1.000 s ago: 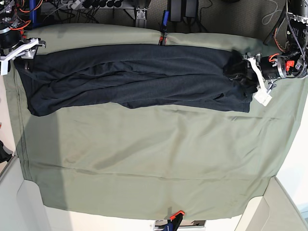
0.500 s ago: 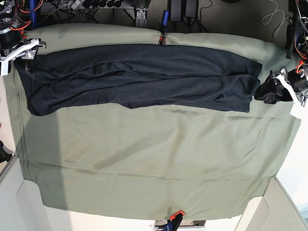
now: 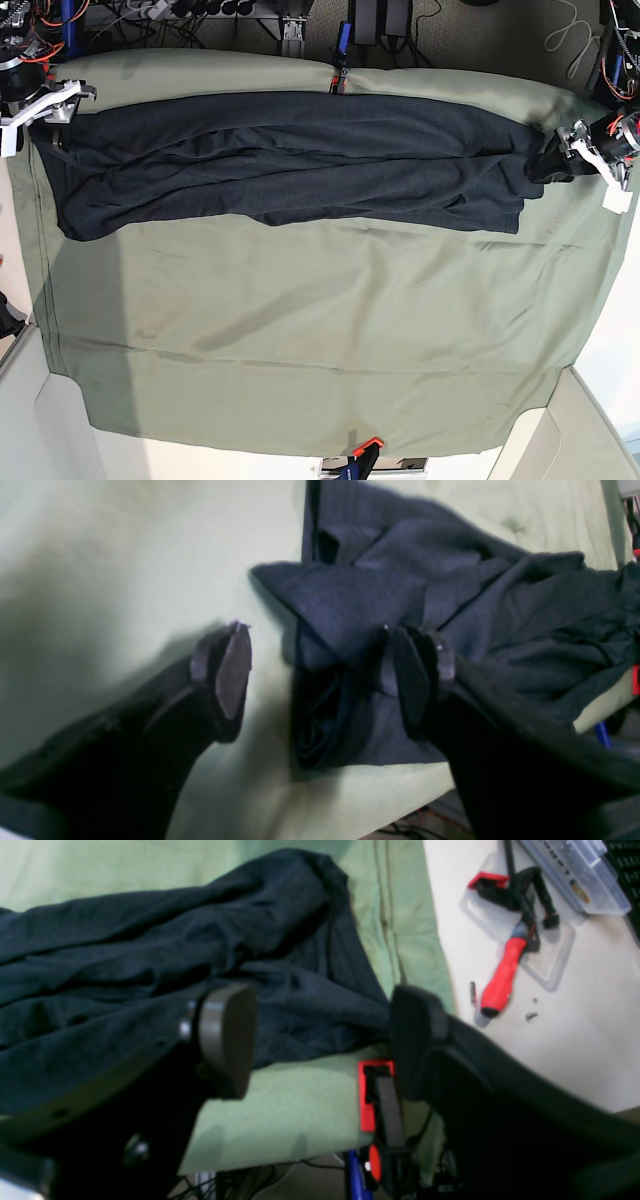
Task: Fold the T-shirt properly
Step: 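Grasp the strip's end with the left gripper and lift it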
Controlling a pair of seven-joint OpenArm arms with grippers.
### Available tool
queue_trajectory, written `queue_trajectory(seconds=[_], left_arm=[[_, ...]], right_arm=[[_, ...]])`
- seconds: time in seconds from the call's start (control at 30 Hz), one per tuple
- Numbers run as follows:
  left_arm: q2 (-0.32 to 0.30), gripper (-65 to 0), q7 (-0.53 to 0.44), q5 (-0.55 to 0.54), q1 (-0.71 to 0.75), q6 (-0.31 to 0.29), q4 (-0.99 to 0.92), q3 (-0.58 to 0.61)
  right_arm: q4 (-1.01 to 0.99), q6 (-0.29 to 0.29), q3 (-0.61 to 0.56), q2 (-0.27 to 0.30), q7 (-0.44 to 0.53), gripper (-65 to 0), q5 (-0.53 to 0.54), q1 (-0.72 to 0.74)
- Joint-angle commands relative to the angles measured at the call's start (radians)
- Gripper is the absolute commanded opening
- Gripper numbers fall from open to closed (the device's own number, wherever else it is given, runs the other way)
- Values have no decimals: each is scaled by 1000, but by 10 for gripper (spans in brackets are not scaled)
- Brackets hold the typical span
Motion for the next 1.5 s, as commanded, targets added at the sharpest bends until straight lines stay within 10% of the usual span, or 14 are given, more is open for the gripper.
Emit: queue_trajectory(seconds=[0.0,0.37,1.0,1.07,1.2,1.47], left_arm=[[-22,-183,-18,-13,-17,-9,7,8],[78,-183,-22,143,-82,-9,3,80],[80,-187,-57,197,-82,-9,1,306],[80,-263,-76,202,-82,-9,1,335],[83,-650,-127,278,-82,-9,1,347],[82,-650,-159,307,-82,-9,55,276]], right_arm=[[19,0,7,11,25,-232,5,-1],[19,0,7,11,13,-233,4,-2],[19,0,7,11,14,-233,5,-1],[19,0,7,11,14,-233,5,-2],[19,0,7,11,14,-233,5,-2],[19,0,7,11,18,-232,5,-2]])
